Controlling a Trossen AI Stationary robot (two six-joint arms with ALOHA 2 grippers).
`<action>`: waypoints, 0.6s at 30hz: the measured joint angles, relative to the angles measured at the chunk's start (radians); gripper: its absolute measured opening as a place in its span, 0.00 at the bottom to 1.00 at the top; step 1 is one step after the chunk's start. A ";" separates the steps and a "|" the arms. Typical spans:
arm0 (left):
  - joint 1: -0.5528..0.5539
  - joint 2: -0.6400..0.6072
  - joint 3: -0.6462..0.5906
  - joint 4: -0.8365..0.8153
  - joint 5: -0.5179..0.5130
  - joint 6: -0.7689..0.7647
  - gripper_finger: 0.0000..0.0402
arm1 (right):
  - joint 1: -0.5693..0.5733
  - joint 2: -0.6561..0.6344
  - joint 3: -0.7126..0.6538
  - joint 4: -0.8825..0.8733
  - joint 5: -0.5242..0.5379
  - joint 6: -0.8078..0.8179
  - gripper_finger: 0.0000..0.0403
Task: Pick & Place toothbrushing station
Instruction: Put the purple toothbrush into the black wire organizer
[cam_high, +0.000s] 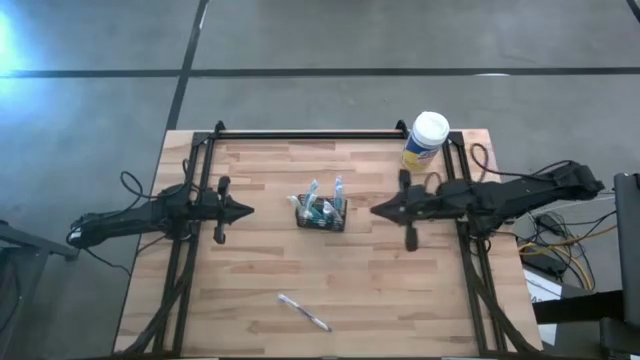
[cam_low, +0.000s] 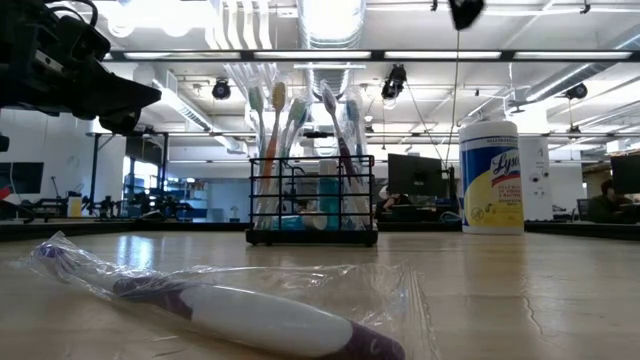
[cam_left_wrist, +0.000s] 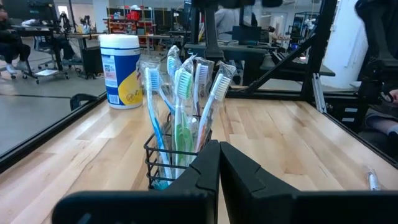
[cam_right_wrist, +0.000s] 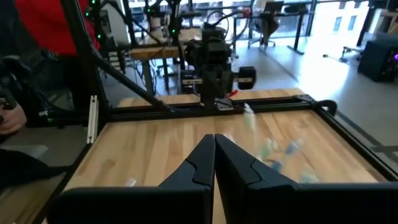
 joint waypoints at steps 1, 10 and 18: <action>0.000 0.000 0.000 0.000 0.000 0.000 0.03 | 0.005 0.045 0.036 0.001 0.000 0.000 0.02; 0.000 0.000 0.000 0.003 0.000 0.003 0.03 | 0.106 0.392 0.355 -0.118 -0.003 0.050 0.02; 0.000 0.000 0.000 0.008 0.000 -0.021 0.03 | 0.205 0.725 0.644 -0.270 -0.001 0.182 0.02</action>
